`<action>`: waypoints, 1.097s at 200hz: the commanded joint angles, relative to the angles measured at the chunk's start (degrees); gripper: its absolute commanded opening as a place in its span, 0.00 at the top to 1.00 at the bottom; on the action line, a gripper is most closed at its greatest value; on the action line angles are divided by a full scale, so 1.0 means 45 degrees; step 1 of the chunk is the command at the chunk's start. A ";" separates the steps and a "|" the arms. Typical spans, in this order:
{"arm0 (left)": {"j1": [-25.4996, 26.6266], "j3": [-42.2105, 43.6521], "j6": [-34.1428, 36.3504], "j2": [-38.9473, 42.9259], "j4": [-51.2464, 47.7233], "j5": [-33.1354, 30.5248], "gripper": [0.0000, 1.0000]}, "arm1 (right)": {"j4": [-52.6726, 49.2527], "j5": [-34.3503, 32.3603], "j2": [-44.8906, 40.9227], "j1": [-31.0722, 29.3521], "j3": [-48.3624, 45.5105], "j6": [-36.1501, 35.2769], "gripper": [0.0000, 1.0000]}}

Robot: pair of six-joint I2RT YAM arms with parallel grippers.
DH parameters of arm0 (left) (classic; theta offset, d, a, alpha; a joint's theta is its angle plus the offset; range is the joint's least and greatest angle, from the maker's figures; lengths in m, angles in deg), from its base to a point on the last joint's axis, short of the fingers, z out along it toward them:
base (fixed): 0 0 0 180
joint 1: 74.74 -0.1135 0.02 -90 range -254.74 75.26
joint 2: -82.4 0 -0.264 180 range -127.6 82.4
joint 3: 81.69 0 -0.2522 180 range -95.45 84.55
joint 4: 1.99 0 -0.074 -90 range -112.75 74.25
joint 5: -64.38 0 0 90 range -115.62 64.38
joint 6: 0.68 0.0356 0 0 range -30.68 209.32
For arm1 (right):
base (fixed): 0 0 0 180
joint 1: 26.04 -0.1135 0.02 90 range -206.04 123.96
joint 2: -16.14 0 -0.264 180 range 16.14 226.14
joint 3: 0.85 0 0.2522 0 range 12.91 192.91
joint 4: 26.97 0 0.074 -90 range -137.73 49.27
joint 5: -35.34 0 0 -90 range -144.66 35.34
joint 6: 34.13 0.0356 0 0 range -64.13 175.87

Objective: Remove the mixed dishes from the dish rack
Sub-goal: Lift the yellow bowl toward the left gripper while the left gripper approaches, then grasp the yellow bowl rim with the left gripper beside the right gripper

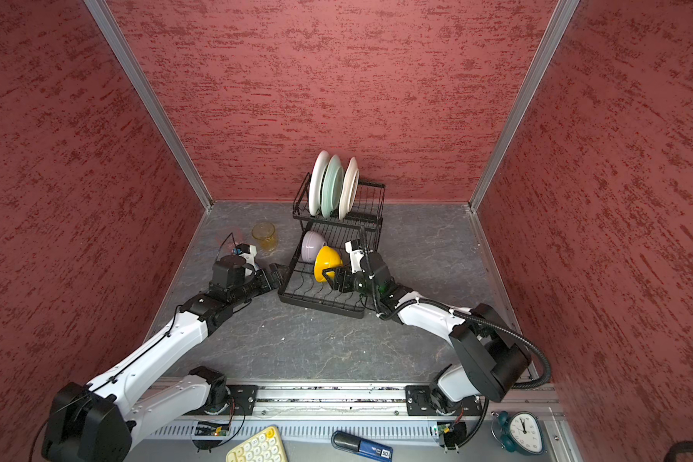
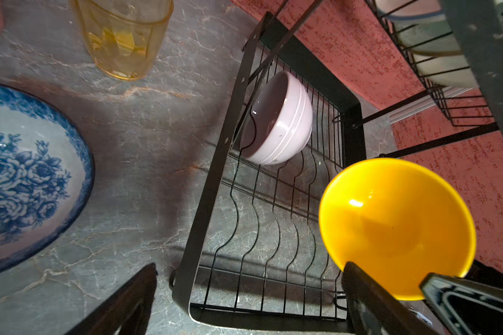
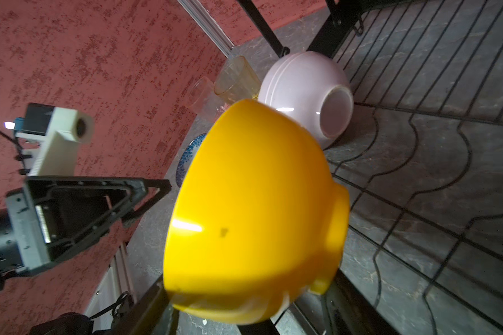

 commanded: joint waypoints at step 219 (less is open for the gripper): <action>0.1815 -0.1633 -0.0197 -0.3622 0.2112 0.1093 0.04 | 0.2748 0.2282 -0.0399 0.0075 -0.0154 0.1396 0.35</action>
